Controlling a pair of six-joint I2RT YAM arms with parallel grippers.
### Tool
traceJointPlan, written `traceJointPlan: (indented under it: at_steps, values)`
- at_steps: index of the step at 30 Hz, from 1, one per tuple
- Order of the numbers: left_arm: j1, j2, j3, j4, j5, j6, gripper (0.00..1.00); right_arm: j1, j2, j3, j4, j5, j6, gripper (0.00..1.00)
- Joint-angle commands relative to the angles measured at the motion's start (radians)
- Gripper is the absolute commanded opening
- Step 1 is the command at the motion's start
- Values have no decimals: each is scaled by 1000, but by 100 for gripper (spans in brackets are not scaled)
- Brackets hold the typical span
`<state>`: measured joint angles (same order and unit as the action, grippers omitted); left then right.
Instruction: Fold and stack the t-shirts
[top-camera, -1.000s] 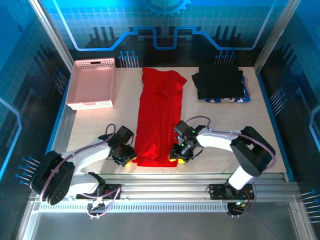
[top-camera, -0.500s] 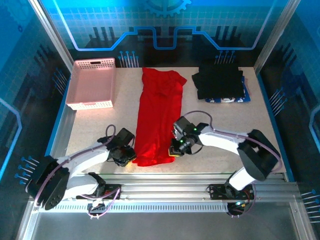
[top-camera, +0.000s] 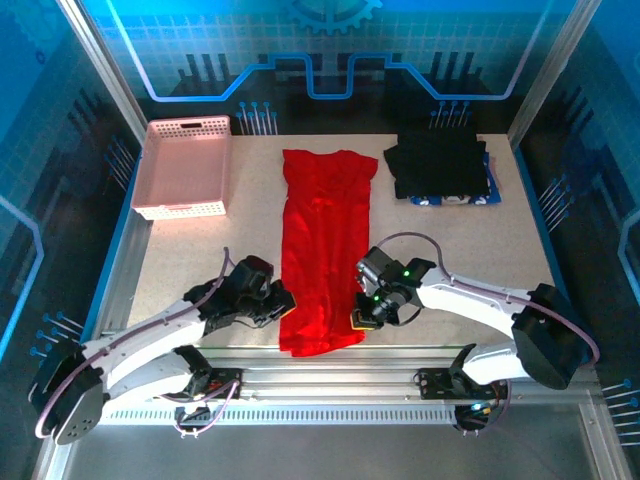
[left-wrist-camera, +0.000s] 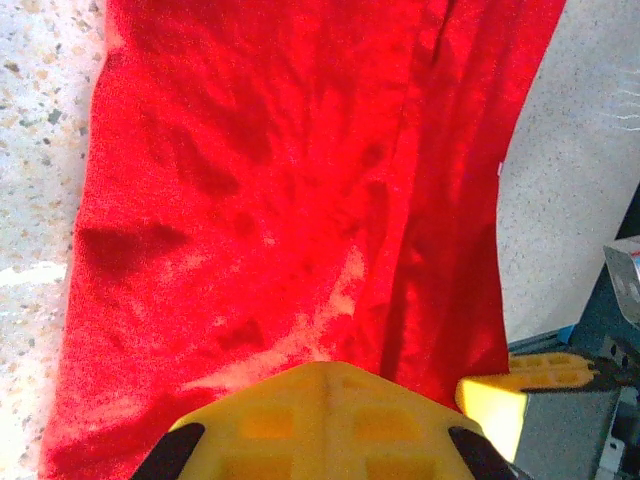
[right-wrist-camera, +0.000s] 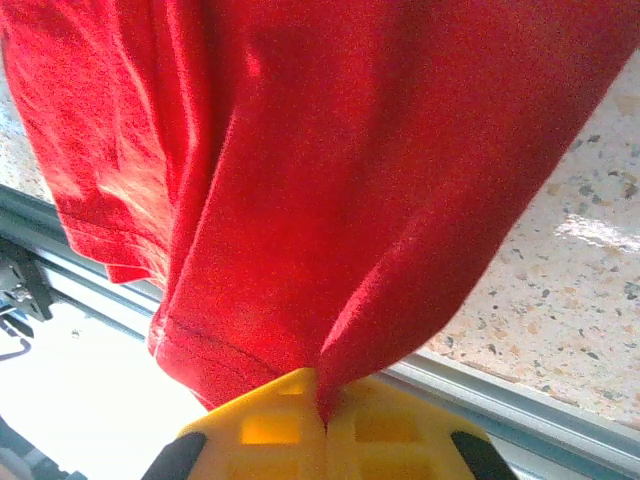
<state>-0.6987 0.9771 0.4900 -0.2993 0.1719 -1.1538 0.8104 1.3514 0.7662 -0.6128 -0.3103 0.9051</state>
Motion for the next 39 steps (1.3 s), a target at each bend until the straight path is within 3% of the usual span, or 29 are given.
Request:
traceJointPlan:
  at_steps: [1, 3, 5, 7, 10, 18, 26, 32, 36, 39]
  values:
    - [-10, -24, -22, -80, 40, -10, 13, -17, 1, 3, -25, -6, 8, 0]
    - [-31, -26, -30, -119, 48, -12, 35, -20, 14, -7, -1, -13, 14, 0]
    - [-51, -23, -27, -165, 43, -12, 48, -22, 24, -10, 15, -17, 20, 0]
    - [-57, 2, -41, -173, 57, -14, 53, -26, 34, -8, 24, -20, 18, 0]
    - [-63, 42, -51, -177, 53, -19, 53, -31, 47, -5, 27, -25, 14, 0]
    - [-83, 92, -28, -239, 32, -8, 49, -40, 51, -5, 32, -29, 8, 0]
    - [-93, 265, -34, -2, 24, -42, 41, -48, 69, -1, 44, -38, 0, 0]
    - [-107, 397, 39, 132, 63, -39, 20, -48, 62, -6, 42, -42, 0, 0]
    - [-116, 464, 133, 120, 86, -3, 5, -52, 39, -5, 31, -44, 2, 0]
    - [-114, 457, 157, 92, 79, 13, 0, -59, 31, 1, 18, -45, -4, 0]
